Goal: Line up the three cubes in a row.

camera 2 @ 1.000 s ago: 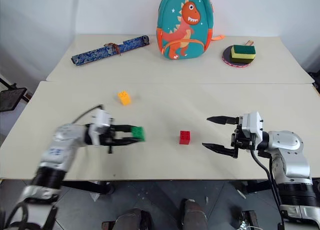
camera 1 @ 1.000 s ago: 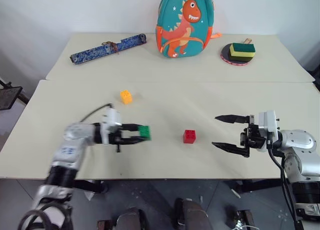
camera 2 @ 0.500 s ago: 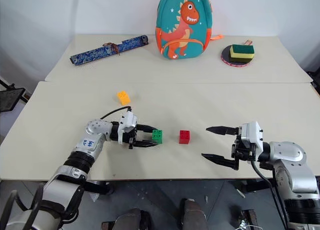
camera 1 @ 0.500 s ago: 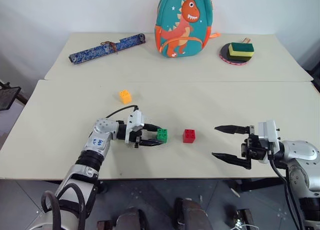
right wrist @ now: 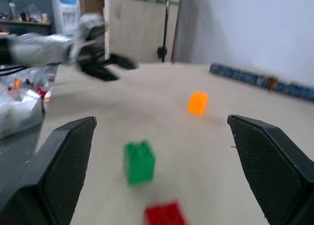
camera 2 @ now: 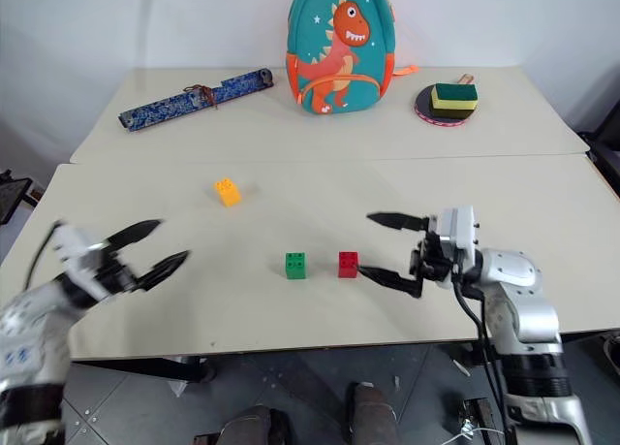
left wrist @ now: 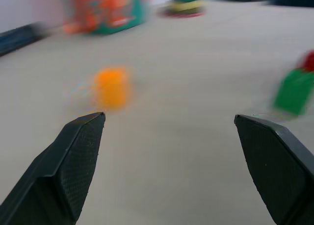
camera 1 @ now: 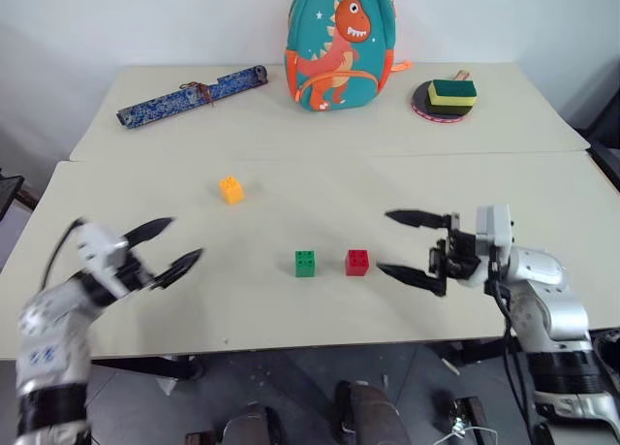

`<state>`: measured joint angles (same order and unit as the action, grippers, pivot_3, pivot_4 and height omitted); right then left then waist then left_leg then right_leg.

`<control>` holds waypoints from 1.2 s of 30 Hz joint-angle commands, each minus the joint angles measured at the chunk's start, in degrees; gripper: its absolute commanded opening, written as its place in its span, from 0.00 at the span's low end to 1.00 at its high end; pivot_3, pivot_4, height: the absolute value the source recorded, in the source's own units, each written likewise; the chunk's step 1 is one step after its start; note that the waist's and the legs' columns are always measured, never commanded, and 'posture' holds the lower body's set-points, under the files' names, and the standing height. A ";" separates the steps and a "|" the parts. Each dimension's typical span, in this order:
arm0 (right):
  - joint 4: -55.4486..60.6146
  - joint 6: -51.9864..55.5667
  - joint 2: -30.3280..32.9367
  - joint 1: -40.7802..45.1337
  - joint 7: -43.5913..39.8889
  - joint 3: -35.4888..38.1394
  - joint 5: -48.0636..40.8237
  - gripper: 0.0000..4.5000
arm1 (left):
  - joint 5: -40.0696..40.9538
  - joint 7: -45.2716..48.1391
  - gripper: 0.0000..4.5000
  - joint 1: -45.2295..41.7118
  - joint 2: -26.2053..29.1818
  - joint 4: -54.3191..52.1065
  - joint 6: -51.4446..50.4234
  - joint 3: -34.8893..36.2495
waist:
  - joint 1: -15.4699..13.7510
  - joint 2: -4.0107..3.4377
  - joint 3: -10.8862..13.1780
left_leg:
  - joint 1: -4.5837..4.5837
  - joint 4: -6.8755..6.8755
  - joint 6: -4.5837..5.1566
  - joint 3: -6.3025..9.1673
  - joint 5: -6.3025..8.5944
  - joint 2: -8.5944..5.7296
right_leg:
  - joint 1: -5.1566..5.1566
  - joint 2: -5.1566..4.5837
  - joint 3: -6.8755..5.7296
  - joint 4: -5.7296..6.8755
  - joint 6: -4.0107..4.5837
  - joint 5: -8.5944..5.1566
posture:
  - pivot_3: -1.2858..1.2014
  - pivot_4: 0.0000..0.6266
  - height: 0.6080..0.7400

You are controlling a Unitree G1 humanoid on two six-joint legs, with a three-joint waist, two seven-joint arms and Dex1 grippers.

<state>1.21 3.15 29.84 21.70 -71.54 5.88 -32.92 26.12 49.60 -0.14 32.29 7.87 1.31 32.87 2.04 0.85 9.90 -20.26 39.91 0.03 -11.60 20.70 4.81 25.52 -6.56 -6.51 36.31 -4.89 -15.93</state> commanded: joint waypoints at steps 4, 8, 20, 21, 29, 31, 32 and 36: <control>-1.17 -2.93 1.54 0.42 -0.39 1.01 1.49 1.00 | 3.48 -5.53 1.00 8.79 -2.39 -6.78 -1.73 4.47 | -1.49 0.03 -0.02 | -0.05 0.04 0.15 -0.04 0.09 -0.07 | -0.04 -0.10 0.00 -0.16 0.00 0.00 | 0.52 0.24 1.00; -2.18 -3.37 2.65 0.53 -0.47 1.89 1.71 1.00 | 3.21 -5.20 1.00 2.39 -1.19 -5.52 -4.47 -0.51 | -2.30 0.08 -0.04 | -0.08 0.11 0.18 -0.06 0.10 -0.12 | -0.08 -0.09 -0.01 -0.22 0.00 0.01 | 0.52 0.24 1.00; 4.14 -1.15 4.17 -4.35 2.30 3.04 0.89 1.00 | -13.00 3.47 1.00 -42.76 1.92 41.96 5.91 -21.51 | -0.36 0.10 -0.06 | -0.13 -0.07 -0.08 -0.61 0.05 -0.05 | -0.01 0.12 -0.40 -0.03 0.01 0.07 | 0.52 0.24 1.00; 5.53 -0.67 4.31 -5.32 3.02 3.28 0.69 1.00 | -14.65 2.83 1.00 -46.04 1.40 46.32 7.23 -22.72 | -0.25 0.11 -0.05 | -0.16 -0.18 -0.08 -0.62 0.04 -0.04 | -0.01 0.14 -0.44 -0.17 0.01 0.07 | 0.52 0.24 1.00; 14.22 2.29 5.16 -12.41 8.17 5.44 -0.09 1.00 | -21.16 -2.37 1.00 -58.36 -2.84 64.00 12.52 -25.61 | -0.26 0.18 -0.02 | -0.22 -0.33 -0.08 -0.60 0.05 -0.05 | 0.00 0.19 -0.47 -0.41 -0.07 0.11 | 0.52 0.24 1.00; 15.46 2.75 5.26 -13.38 9.24 5.88 -0.29 1.00 | -22.08 -2.15 1.00 -58.97 -3.44 65.03 12.78 -25.96 | -0.29 0.18 -0.02 | -0.21 -0.32 -0.08 -0.59 0.04 -0.04 | 0.00 0.20 -0.47 -0.39 -0.07 0.11 | 0.52 0.24 1.00; 16.08 2.88 5.43 -13.93 9.60 6.07 -0.37 1.00 | -22.68 -2.20 1.00 -59.15 -3.60 65.43 12.71 -26.26 | -0.36 0.18 -0.02 | -0.21 -0.31 -0.08 -0.58 0.04 -0.03 | 0.00 0.21 -0.47 -0.37 -0.07 0.11 | 0.52 0.24 1.00; 17.17 3.12 5.65 -14.80 10.80 6.40 -0.45 1.00 | -23.16 -1.21 0.82 -59.23 -3.09 65.76 12.91 -25.81 | -0.45 0.20 -0.01 | -0.23 -0.25 -0.08 -0.58 0.04 -0.04 | -0.01 0.20 -0.45 -0.37 -0.07 0.11 | 0.52 0.24 1.00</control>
<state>15.97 6.39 34.61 7.34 -61.45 10.39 -32.23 3.02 47.82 -57.97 28.16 73.95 13.23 6.50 1.59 1.04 9.89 -20.49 39.67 -0.04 -12.18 20.74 4.77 25.51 -6.36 -6.96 35.94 -4.96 -15.82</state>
